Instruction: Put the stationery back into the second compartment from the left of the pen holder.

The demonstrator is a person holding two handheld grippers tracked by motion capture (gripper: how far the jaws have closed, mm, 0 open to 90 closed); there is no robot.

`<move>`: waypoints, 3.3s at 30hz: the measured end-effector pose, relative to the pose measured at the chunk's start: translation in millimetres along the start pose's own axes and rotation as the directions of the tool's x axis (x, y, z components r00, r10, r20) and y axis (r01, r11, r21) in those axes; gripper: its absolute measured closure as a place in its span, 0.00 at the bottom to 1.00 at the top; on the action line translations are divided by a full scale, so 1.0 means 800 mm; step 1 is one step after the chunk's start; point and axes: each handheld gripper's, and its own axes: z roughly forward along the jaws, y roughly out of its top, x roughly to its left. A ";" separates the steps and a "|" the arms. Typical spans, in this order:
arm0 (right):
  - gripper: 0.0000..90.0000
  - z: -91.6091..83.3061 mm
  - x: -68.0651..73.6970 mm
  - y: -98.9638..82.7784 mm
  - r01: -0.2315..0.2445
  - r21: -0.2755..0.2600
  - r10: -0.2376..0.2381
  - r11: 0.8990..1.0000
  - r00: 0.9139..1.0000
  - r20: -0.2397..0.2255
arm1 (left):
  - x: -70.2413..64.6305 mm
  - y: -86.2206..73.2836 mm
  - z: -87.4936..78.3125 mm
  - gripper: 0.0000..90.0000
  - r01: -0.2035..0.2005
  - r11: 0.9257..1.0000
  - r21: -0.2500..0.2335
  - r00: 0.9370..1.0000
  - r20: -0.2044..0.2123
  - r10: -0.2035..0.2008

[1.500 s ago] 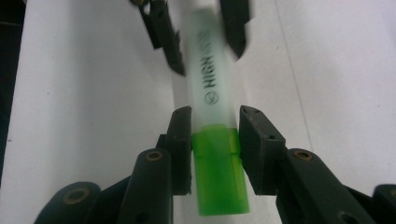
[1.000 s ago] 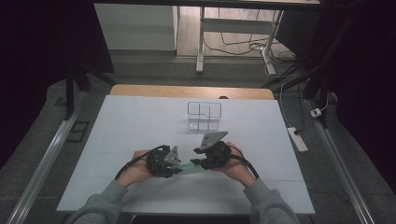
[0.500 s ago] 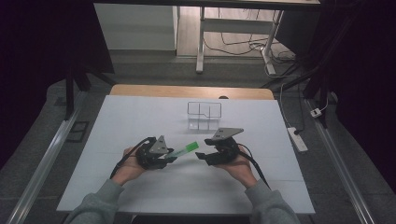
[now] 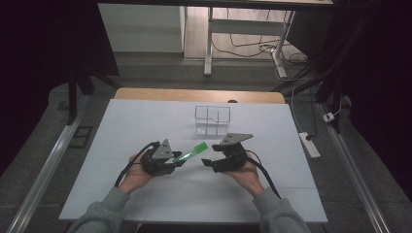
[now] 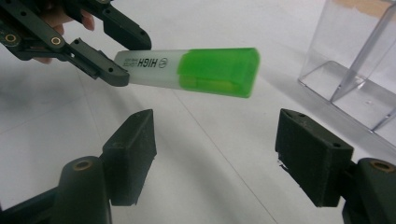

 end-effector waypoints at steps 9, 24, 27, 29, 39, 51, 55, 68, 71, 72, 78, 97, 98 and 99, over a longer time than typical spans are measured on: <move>0.32 0.005 0.003 0.000 -0.018 -0.018 0.018 1.000 1.000 -0.020 | -0.006 0.000 0.007 0.73 0.005 1.000 -0.024 1.000 -0.009 -0.005; 0.39 0.008 0.002 0.001 -0.073 -0.065 0.070 0.995 0.997 -0.034 | -0.023 0.005 0.024 0.72 -0.010 1.000 -0.026 1.000 -0.006 0.010; 0.52 0.007 0.003 0.002 -0.068 -0.072 0.064 0.995 0.997 -0.050 | -0.028 0.006 0.029 0.72 -0.025 1.000 -0.008 1.000 -0.009 0.025; 0.60 0.005 0.003 0.003 -0.070 -0.076 0.066 0.995 0.996 -0.064 | -0.030 0.007 0.032 0.72 -0.034 0.999 0.011 0.999 -0.024 0.034; 0.81 0.001 0.006 0.007 -0.062 -0.122 0.045 0.991 0.990 -0.136 | -0.025 0.006 0.040 0.69 0.012 1.000 0.011 0.999 -0.040 -0.012; 0.82 -0.027 -0.002 0.014 -0.020 -0.174 0.008 0.985 0.997 -0.071 | -0.010 -0.007 0.020 0.43 0.123 0.992 0.006 0.991 -0.044 -0.123; 0.82 -0.037 -0.008 0.015 -0.024 -0.193 0.015 0.981 0.999 -0.050 | -0.004 -0.016 0.007 0.40 0.159 0.987 -0.006 0.986 -0.045 -0.159; 0.82 -0.067 -0.013 0.029 0.011 -0.248 -0.006 0.969 1.000 0.017 | 0.005 -0.055 -0.038 0.36 0.230 0.973 -0.009 0.968 -0.104 -0.230; 0.82 -0.073 -0.016 0.034 0.014 -0.260 -0.005 0.966 0.999 0.034 | 0.008 -0.066 -0.047 0.35 0.243 0.970 -0.005 0.963 -0.116 -0.242; 0.82 -0.075 -0.017 0.036 0.013 -0.263 -0.003 0.965 0.999 0.040 | 0.009 -0.070 -0.049 0.35 0.248 0.969 -0.002 0.962 -0.120 -0.246; 0.82 -0.078 -0.027 0.054 0.023 -0.263 -0.003 0.964 0.997 0.073 | 0.010 -0.094 -0.058 0.34 0.276 0.961 0.016 0.953 -0.137 -0.271; 0.82 -0.042 -0.115 0.107 -0.055 -0.197 0.096 0.979 0.973 0.209 | 0.019 -0.125 -0.072 0.33 0.328 0.945 0.018 0.932 -0.171 -0.320; 0.82 -0.039 -0.118 0.107 -0.059 -0.197 0.100 0.979 0.973 0.209 | 0.019 -0.125 -0.071 0.33 0.326 0.945 0.022 0.932 -0.173 -0.318; 0.82 -0.036 -0.122 0.107 -0.066 -0.189 0.107 0.980 0.971 0.215 | 0.019 -0.125 -0.071 0.33 0.326 0.945 0.023 0.932 -0.174 -0.318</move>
